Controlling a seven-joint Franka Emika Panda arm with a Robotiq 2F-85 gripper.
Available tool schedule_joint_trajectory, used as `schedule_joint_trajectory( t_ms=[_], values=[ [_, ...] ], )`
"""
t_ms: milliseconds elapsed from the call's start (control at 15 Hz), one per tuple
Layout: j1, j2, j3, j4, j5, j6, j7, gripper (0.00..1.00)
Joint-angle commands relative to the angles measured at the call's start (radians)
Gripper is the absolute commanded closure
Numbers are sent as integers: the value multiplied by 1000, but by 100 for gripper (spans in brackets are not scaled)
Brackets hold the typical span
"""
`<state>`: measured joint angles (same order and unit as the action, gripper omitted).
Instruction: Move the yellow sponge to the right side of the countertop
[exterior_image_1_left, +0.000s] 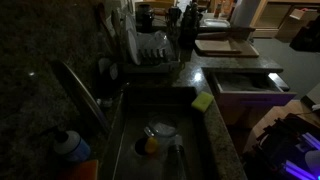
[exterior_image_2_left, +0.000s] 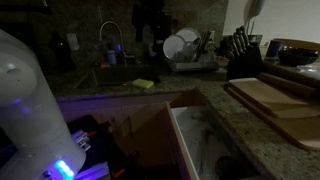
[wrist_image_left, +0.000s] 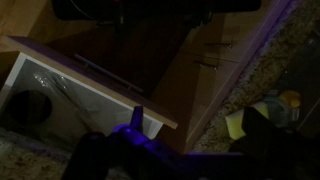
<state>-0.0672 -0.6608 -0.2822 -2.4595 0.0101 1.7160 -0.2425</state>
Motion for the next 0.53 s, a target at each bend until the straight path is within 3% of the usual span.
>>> schedule_joint_trajectory(
  t_ms=[0, 267, 467],
  values=[
    [-22, 5, 18, 2, 11, -2, -11, 0],
    [40, 151, 55, -68, 124, 17, 16, 0],
    [98, 179, 180, -157, 182, 100, 53, 0]
  ],
)
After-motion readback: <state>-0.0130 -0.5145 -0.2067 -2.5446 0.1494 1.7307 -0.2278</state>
